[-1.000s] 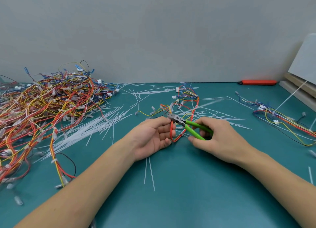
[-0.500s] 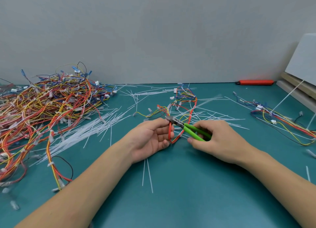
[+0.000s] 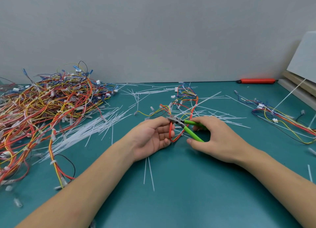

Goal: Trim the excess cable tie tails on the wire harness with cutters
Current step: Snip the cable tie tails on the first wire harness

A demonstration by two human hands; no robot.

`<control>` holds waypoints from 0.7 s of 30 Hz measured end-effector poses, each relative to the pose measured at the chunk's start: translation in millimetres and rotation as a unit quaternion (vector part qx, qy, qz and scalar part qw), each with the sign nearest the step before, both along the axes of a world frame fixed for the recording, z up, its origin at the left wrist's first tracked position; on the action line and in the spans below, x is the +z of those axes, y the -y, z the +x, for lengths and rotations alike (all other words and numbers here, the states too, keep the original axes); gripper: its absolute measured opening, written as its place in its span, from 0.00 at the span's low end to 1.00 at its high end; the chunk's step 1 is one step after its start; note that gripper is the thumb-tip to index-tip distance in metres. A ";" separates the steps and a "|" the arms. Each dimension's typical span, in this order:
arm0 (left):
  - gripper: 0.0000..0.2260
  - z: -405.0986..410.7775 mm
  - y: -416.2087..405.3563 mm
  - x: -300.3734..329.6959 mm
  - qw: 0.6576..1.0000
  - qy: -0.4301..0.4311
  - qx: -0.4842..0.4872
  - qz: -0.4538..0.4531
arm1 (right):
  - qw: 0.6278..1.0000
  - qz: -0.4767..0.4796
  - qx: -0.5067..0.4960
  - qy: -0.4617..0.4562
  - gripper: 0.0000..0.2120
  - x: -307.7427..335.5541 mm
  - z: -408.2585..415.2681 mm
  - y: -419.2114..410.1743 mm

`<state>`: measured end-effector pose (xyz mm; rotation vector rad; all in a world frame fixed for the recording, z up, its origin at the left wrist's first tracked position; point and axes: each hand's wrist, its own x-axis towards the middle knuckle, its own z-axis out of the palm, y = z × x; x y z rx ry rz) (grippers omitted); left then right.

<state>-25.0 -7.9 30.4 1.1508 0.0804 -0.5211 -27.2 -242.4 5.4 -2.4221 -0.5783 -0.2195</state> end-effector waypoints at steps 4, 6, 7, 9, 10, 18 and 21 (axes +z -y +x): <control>0.15 -0.7 -0.3 0.4 1.000 0.000 -0.004 0.007 | 1.000 0.001 0.002 0.005 0.27 -2.0 0.9 0.7; 0.14 -0.7 -0.3 1.0 1.000 -0.002 -0.004 0.009 | 1.000 0.003 0.004 0.003 0.27 -2.2 1.5 0.9; 0.13 -0.6 -0.3 1.1 1.000 -0.004 -0.003 0.010 | 1.000 0.003 0.006 0.003 0.28 -1.9 1.4 0.7; 0.10 -0.3 -0.1 1.0 1.000 -0.006 -0.003 0.014 | 1.000 0.003 0.007 0.002 0.30 -2.0 1.3 0.7; 0.09 -0.2 -0.3 0.9 1.000 -0.007 -0.004 0.016 | 1.000 0.002 0.006 0.003 0.30 -2.1 1.3 1.0; 0.08 0.9 -1.3 -0.5 1.000 -0.009 -0.005 0.008 | 0.999 0.033 0.018 -0.014 0.11 0.4 6.1 5.4; 0.10 1.1 -0.8 -0.7 1.000 -0.006 -0.007 0.008 | 0.999 0.035 0.013 -0.016 0.11 -1.7 4.8 4.5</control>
